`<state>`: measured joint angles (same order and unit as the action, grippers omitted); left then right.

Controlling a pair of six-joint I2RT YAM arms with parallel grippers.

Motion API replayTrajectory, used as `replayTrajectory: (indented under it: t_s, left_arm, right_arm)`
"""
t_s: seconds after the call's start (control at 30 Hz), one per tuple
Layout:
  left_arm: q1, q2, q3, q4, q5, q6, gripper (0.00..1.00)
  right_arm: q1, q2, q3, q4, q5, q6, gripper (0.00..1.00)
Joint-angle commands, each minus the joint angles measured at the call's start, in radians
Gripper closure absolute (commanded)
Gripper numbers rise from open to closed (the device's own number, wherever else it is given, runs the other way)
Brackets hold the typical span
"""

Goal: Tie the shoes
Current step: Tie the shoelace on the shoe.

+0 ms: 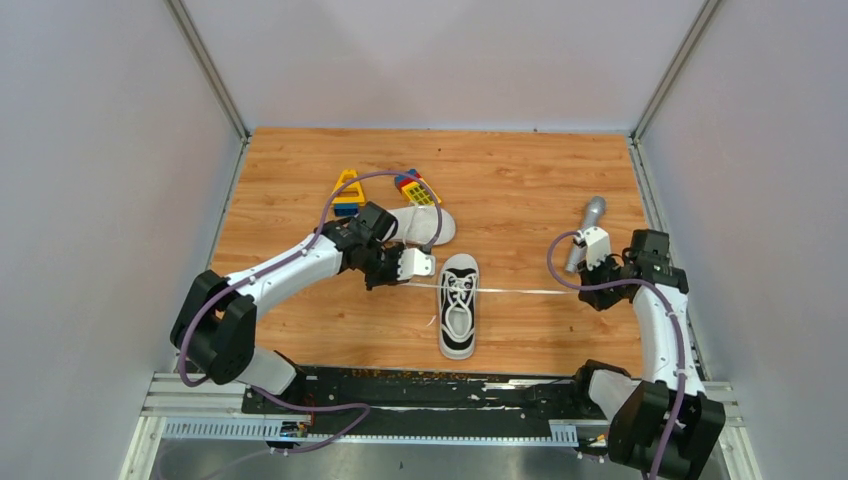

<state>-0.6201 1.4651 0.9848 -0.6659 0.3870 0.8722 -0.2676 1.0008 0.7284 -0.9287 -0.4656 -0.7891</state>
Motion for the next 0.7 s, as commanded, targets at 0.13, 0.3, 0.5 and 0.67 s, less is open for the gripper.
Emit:
replayTrajectory:
  t_s: [0.13, 0.3, 0.5, 0.67]
  left_arm:
    - [0.025, -0.003, -0.009, -0.005, -0.059, -0.049, 1.00]
    - [0.026, -0.010, -0.012, 0.012, -0.012, -0.079, 1.00]
    - [0.024, 0.035, 0.041, 0.024, 0.175, -0.154, 1.00]
    - [0.023, 0.118, 0.116, 0.013, 0.235, -0.203, 1.00]
  right_arm:
    - [-0.152, 0.014, -0.024, 0.025, 0.024, -0.050, 1.00]
    - [-0.157, -0.005, -0.006, -0.005, -0.083, -0.094, 1.00]
    - [-0.117, -0.050, 0.036, -0.148, -0.479, -0.402, 0.57]
    - [0.116, 0.021, 0.093, -0.075, -0.499, -0.442, 0.45]
